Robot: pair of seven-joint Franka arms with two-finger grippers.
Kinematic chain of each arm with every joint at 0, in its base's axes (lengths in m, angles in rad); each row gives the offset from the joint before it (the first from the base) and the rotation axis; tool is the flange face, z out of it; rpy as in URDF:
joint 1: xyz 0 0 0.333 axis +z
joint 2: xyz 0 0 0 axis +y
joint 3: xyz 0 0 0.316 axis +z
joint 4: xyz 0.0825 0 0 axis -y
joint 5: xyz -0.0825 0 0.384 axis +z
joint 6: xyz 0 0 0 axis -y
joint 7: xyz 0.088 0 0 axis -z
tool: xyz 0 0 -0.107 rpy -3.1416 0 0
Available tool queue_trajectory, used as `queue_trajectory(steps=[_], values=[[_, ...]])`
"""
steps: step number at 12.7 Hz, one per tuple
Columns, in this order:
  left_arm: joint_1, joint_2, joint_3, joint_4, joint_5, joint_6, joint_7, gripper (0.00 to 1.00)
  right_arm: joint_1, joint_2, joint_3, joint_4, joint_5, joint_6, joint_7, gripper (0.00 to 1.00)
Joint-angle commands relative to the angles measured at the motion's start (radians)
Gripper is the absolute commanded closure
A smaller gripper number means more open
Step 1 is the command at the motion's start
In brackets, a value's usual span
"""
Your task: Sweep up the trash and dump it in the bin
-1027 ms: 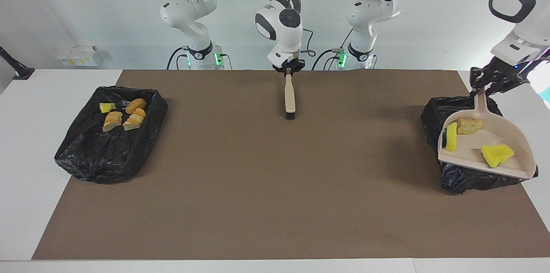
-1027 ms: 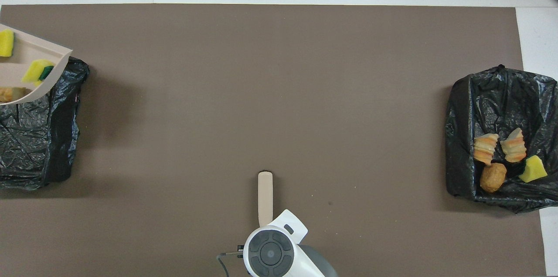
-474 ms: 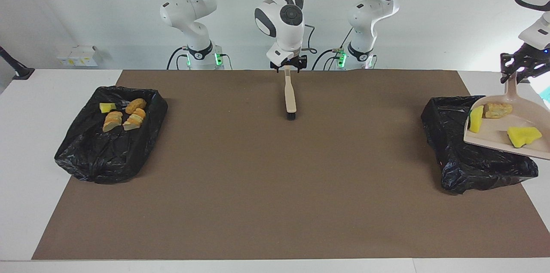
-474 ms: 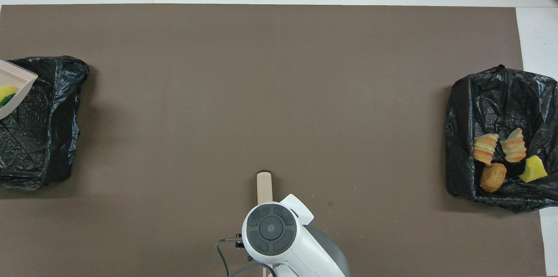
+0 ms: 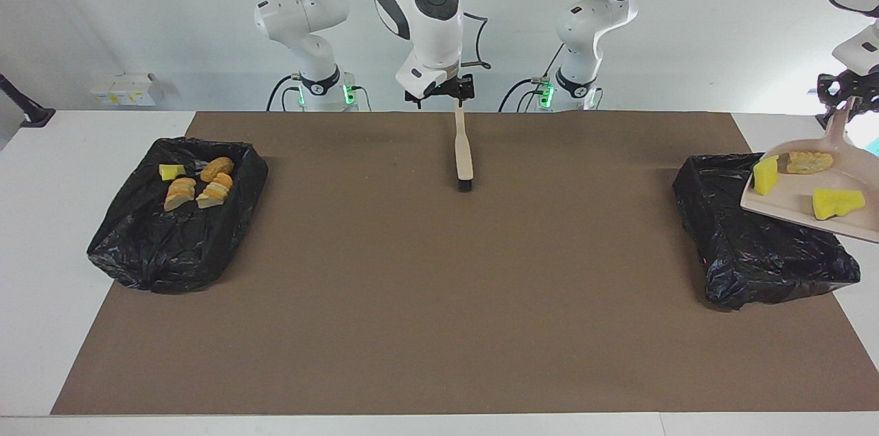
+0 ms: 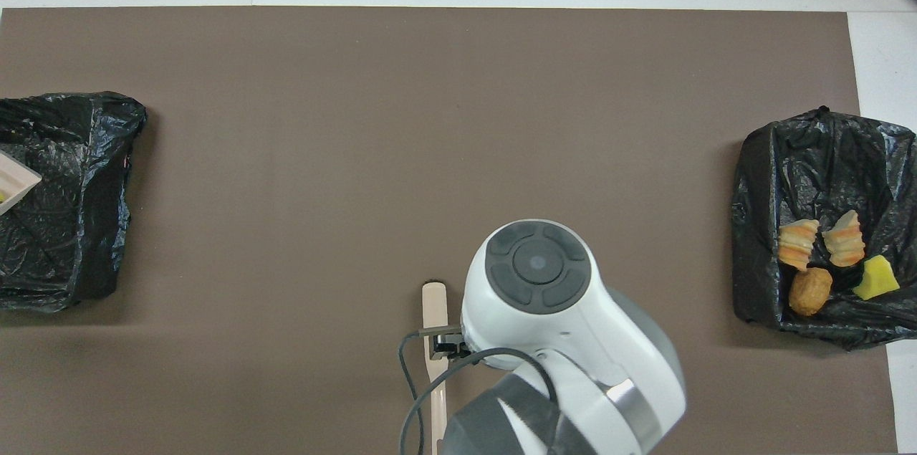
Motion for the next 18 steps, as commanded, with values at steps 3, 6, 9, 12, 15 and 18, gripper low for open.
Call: queue_trajectory(steps=[3,6,9,12,15,18], values=[[-0.01,0.011,-0.003,-0.003,0.206,0.039,0.045,1.0,-0.162,0.011,0.011,0.125,-0.043,-0.113,-0.259,0.0],[-0.03,0.016,-0.004,-0.001,0.315,0.059,0.051,1.0,-0.207,0.002,0.007,0.133,-0.09,-0.127,-0.332,0.0],[-0.073,0.016,-0.004,0.0,0.427,0.064,0.051,1.0,-0.245,-0.006,0.006,0.136,-0.161,-0.127,-0.333,0.0],[-0.099,0.03,-0.009,0.011,0.487,0.065,0.051,1.0,-0.306,-0.006,0.007,0.171,-0.206,-0.122,-0.36,0.0],[-0.12,0.031,-0.013,0.023,0.58,0.067,0.053,1.0,-0.332,-0.004,-0.063,0.198,-0.216,-0.119,-0.413,0.0],[-0.169,0.046,-0.013,0.035,0.689,0.058,0.051,1.0,-0.368,0.008,-0.133,0.24,-0.256,-0.111,-0.413,0.0]])
